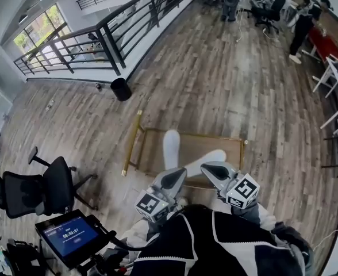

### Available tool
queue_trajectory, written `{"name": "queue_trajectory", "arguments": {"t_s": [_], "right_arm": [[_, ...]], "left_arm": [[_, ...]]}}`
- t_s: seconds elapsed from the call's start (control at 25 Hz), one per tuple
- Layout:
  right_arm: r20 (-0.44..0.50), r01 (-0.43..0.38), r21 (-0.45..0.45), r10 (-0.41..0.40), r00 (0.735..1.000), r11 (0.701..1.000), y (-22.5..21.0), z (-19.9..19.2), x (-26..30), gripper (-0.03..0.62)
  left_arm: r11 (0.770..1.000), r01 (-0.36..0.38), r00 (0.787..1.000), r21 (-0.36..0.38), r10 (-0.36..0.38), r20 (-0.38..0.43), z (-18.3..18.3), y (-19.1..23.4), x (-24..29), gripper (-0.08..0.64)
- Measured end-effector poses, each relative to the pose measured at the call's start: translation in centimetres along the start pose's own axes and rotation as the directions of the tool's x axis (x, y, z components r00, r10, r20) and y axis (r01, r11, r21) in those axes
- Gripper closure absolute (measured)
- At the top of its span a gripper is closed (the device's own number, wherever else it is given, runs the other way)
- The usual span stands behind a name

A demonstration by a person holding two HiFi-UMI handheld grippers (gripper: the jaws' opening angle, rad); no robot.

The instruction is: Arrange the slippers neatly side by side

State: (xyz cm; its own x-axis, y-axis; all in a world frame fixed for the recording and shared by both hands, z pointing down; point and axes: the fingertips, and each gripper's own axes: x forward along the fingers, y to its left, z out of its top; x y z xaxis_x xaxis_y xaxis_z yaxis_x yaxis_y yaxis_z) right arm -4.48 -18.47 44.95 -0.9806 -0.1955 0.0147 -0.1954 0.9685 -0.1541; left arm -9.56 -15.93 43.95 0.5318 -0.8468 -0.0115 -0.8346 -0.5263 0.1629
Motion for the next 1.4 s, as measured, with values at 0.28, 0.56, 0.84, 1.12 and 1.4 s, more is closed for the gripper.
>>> {"name": "queue_trajectory", "arguments": {"t_s": [0.28, 0.56, 0.84, 1.12, 1.4], "right_arm": [[0.013, 0.140, 0.009, -0.140, 0.990, 0.990, -3.5, 0.2, 4.9, 0.586], [0.012, 0.243, 0.026, -0.243, 0.970, 0.970, -4.2, -0.6, 5.1, 0.586], [0.005, 0.278, 0.010, -0.278, 0.961, 0.961, -3.7, 0.1, 3.5, 0.586], [-0.024, 0.259, -0.012, -0.259, 0.966, 0.966, -5.4, 1.9, 2.2, 0.586], [-0.043, 0.226, -0.004, -0.226, 0.973, 0.974, -5.7, 1.8, 0.9, 0.584]], "left_arm": [[0.990, 0.142, 0.989, -0.006, -0.142, -0.047, 0.4, 6.0, 2.0, 0.543], [0.973, 0.229, 0.971, -0.023, -0.230, -0.069, -0.4, 7.0, 2.6, 0.541], [0.966, 0.259, 0.965, -0.011, -0.259, -0.051, 0.0, 5.9, 3.0, 0.541], [0.975, 0.219, 0.975, -0.021, -0.219, 0.026, 2.6, 5.8, 4.9, 0.541], [0.987, 0.160, 0.987, -0.013, -0.160, -0.002, 1.6, 5.7, 5.2, 0.541]]}}
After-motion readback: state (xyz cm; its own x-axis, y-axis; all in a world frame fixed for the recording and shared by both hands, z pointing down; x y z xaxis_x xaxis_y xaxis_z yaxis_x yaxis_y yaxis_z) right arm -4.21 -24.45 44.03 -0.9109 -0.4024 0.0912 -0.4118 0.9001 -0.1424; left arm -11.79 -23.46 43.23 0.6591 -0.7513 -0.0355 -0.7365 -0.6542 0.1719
